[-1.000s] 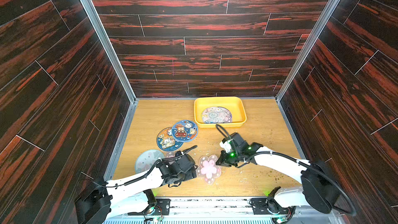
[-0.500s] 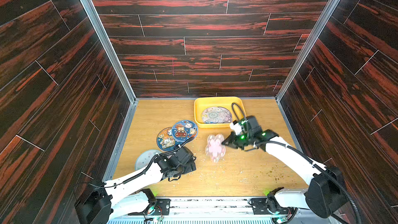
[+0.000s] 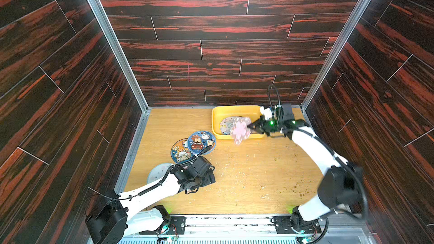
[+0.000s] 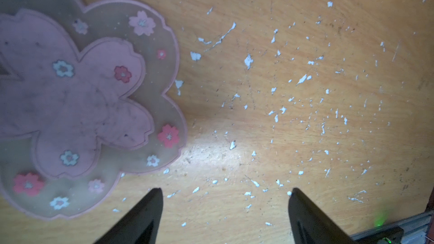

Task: Put the coasters into the storage box
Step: Place the coaster in the storage box.

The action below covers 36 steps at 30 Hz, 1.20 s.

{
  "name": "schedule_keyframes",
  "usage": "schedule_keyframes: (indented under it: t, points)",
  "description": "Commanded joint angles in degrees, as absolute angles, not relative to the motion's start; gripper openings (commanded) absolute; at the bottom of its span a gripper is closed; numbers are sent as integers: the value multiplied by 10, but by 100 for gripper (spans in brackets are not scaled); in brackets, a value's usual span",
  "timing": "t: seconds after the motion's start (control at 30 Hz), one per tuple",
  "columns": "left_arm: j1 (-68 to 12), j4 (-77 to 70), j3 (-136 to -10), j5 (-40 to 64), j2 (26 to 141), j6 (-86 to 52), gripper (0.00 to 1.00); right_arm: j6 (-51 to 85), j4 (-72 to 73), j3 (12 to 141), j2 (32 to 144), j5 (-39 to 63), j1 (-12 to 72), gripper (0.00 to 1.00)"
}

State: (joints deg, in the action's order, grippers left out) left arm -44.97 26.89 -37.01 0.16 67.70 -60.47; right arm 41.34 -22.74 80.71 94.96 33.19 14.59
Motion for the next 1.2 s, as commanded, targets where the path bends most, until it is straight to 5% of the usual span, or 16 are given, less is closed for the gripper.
schedule_keyframes:
  t: [0.0, 0.33, 1.07, 1.17]
  points:
    - [-442, 267, -385, 9, 683, -599, 87, 428, -176, 861, 1016, 356, 135, 0]
    - [-428, 272, -382, 20, 685, -593, 88, 453, -131, 992, 1199, 349, 133, 0]
    - [-411, 284, -378, 16, 667, -583, 88, 293, -401, 1188, 1350, 162, 131, 0]
    - [-408, 289, -374, 11, 659, -584, 88, 277, -426, 1209, 1356, 139, 131, 13]
